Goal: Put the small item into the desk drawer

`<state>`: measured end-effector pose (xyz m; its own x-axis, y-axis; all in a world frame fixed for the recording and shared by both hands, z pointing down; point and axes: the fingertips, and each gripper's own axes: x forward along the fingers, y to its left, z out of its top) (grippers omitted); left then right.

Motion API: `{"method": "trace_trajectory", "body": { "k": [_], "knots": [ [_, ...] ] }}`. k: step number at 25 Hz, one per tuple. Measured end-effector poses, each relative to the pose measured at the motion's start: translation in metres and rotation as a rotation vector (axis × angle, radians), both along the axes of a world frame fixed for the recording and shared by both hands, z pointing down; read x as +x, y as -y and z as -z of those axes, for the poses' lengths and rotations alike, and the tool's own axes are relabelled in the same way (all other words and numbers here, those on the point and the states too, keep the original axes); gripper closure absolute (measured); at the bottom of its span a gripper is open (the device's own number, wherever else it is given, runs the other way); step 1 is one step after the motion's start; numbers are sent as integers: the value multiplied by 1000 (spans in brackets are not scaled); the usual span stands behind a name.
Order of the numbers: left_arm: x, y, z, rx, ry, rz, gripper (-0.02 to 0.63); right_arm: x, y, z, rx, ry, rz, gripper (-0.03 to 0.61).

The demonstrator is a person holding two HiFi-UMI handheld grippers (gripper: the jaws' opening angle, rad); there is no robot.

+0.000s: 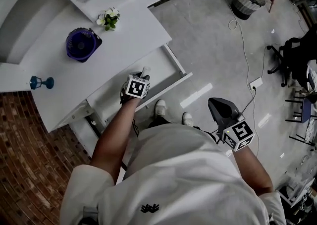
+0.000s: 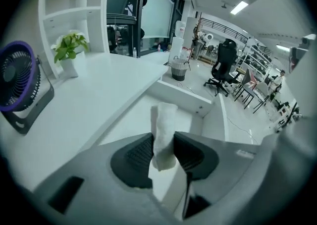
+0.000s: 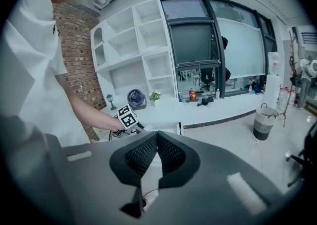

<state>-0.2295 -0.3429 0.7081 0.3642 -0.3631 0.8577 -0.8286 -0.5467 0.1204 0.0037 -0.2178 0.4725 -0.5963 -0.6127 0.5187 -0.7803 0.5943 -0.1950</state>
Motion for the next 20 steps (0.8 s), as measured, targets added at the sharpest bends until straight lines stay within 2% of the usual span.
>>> {"method": "trace_trajectory", "body": {
  "k": [10,20],
  "knots": [
    [12,28,-48,-62,49,-78,485,13,-4,-13,-68,-44,-131,565],
    [24,18,-94,-175,96,-140,485,29,-15,-24,-123,-66,-208,565]
  ]
}}
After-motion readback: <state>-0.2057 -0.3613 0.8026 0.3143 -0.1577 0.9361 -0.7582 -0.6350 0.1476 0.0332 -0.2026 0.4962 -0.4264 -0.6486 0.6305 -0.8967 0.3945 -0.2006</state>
